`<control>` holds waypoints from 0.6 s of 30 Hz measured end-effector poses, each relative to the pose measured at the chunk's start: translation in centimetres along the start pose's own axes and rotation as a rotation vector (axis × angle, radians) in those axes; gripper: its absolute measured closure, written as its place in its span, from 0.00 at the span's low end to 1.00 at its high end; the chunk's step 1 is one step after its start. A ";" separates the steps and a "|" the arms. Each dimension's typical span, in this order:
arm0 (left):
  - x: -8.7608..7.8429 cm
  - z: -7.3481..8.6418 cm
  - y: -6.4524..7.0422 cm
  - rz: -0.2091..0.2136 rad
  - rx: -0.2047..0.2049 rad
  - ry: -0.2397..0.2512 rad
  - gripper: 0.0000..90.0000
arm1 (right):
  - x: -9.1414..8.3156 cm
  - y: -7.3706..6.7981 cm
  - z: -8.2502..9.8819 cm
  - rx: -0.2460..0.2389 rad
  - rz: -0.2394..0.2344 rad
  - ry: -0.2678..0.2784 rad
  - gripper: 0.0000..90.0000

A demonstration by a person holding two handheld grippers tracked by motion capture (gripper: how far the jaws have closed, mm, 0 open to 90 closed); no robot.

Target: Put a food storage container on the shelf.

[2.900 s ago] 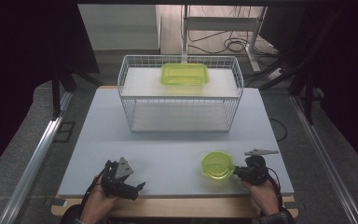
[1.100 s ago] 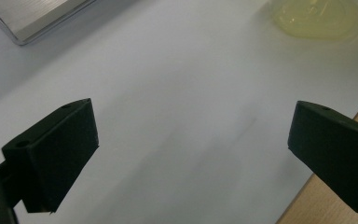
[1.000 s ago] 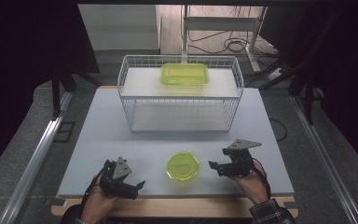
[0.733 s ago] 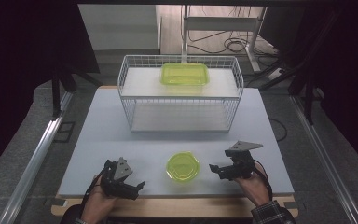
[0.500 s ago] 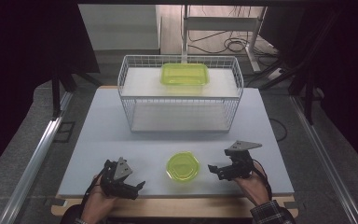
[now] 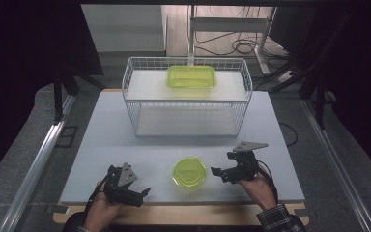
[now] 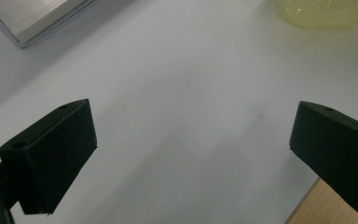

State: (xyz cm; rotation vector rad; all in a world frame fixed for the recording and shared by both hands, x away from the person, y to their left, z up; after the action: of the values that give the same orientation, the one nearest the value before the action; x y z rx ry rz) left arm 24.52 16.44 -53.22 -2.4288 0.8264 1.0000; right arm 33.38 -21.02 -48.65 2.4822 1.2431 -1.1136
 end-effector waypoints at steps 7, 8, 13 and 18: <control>-0.1 0.0 -0.1 0.012 -0.011 0.007 0.00 | 0.6 -0.8 -1.6 0.010 -0.021 0.017 0.03; 0.0 0.0 -0.1 0.012 -0.012 0.006 0.00 | 0.7 -0.7 -1.8 0.017 -0.025 0.014 0.03; 0.0 0.0 -0.1 0.011 -0.010 0.003 0.00 | 1.4 -0.4 -2.7 0.067 -0.071 -0.017 0.10; 0.0 0.0 -0.1 0.012 -0.010 0.002 0.00 | 1.8 -0.3 -3.6 0.073 -0.127 -0.024 0.22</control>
State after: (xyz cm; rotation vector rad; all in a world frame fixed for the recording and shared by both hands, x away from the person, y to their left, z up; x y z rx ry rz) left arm 24.60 16.55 -53.23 -2.4366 0.8394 1.0086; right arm 35.85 -18.11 -47.27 2.4630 1.3955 -1.2359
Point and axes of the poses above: each handheld gripper's, and its own axes: x roughly forward along the jaws, z roughly out of its underside, y roughly to its right, the point moved 1 cm from there along x, roughly forward along the jaws, and after that the axes turned 4 degrees about -y, right-handed, at the moved point
